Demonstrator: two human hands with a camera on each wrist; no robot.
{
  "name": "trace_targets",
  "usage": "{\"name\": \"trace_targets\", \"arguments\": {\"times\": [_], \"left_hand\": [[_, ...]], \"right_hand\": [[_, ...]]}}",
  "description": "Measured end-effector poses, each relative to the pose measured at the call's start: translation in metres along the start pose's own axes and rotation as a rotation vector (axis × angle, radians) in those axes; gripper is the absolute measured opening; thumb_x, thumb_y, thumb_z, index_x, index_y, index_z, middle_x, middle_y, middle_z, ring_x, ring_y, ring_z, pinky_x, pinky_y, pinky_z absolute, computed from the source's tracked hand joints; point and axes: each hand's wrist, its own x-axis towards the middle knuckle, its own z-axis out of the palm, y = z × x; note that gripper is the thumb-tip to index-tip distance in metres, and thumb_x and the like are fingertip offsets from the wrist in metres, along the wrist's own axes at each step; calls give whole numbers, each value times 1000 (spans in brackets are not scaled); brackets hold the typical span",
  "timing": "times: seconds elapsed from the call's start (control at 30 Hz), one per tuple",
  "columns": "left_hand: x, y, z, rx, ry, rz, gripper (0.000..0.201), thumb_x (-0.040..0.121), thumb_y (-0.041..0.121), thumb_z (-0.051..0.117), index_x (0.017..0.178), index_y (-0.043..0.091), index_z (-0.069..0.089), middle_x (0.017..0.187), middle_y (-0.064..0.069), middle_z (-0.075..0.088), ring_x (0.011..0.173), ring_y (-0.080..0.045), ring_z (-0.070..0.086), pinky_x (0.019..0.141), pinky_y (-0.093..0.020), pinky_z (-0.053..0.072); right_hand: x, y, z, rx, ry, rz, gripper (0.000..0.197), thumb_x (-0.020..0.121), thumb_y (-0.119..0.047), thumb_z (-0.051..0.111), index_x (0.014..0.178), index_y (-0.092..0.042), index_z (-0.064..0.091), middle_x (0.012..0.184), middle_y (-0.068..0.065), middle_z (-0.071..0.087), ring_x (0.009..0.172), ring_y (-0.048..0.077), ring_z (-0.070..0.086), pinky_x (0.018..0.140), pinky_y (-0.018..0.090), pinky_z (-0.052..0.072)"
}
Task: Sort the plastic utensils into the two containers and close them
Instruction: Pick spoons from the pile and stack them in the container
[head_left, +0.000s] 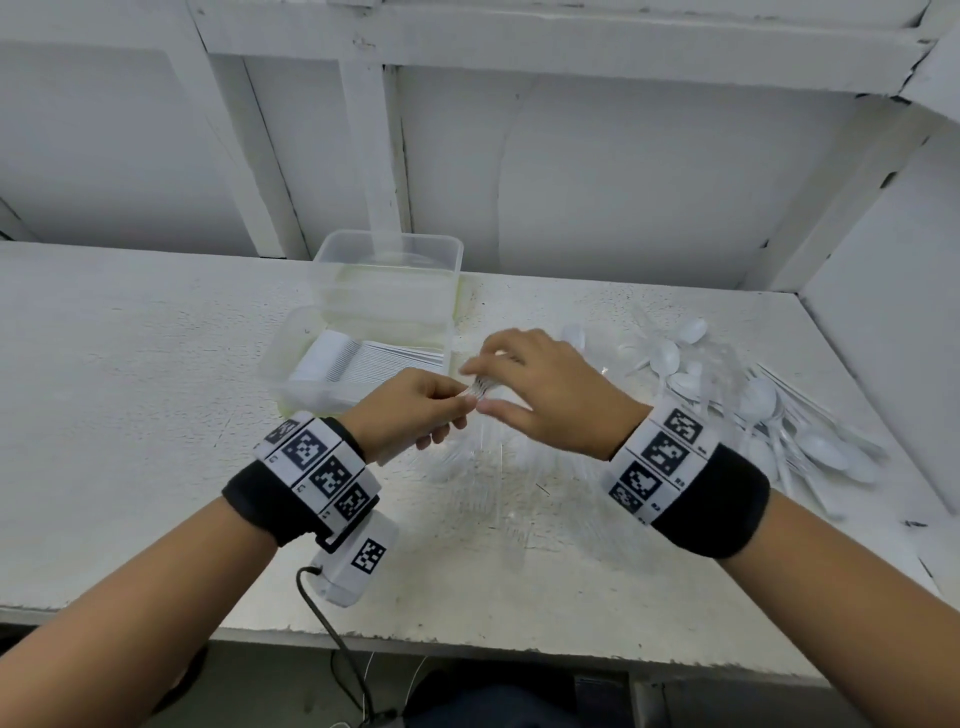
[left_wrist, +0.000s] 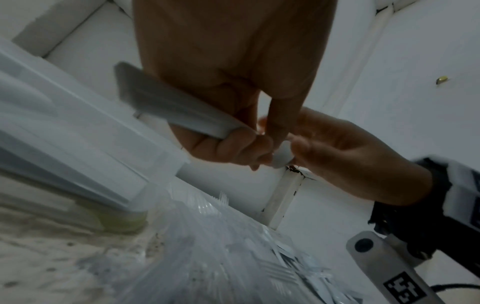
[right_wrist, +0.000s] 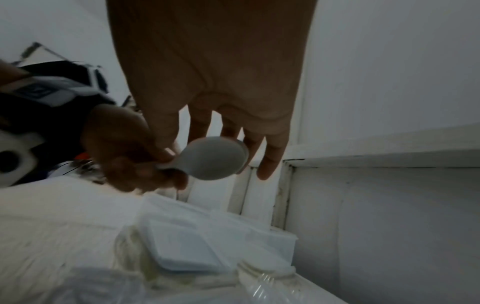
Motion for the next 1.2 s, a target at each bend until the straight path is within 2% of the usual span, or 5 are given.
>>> {"name": "trace_targets", "arguments": {"times": [0.17,0.5,0.7,0.87,1.2], "left_hand": [[-2,-9,-20,1,-47,-52,31,86,18,64,105,23,39,59,4,64,48,-9,48,45,-20,37],[-3,-19,-61,174,-90,-16,21,88,23,62,97,27,43,61,9,67,52,-1,54,55,-14,40],[15,-30,-119,444,390,47,25,94,29,50,113,14,55,98,1,60,93,-17,56,79,-26,40],[29,-64,-151,359,519,-261,42,96,26,47,133,8,43,128,-15,54,114,-31,52,92,-35,40],[30,-87,-158,9,426,-438,39,95,15,49,134,12,44,110,-10,59,97,-26,59,53,-36,57]], "right_hand": [[6,-3,16,-106,-6,-170,26,85,-27,61,109,-15,62,107,11,59,82,30,58,63,38,44],[45,-24,28,219,-112,-128,28,95,-14,50,120,-5,58,118,10,58,108,23,53,90,30,41],[76,-24,28,271,-52,33,30,94,-17,51,121,-6,57,119,9,58,108,22,54,92,28,40],[105,-29,30,264,-136,118,30,94,-18,51,122,-9,56,122,6,56,111,20,52,94,26,38],[142,-37,45,165,-452,111,28,90,-16,57,117,-8,60,123,5,59,113,20,53,87,23,38]]}}
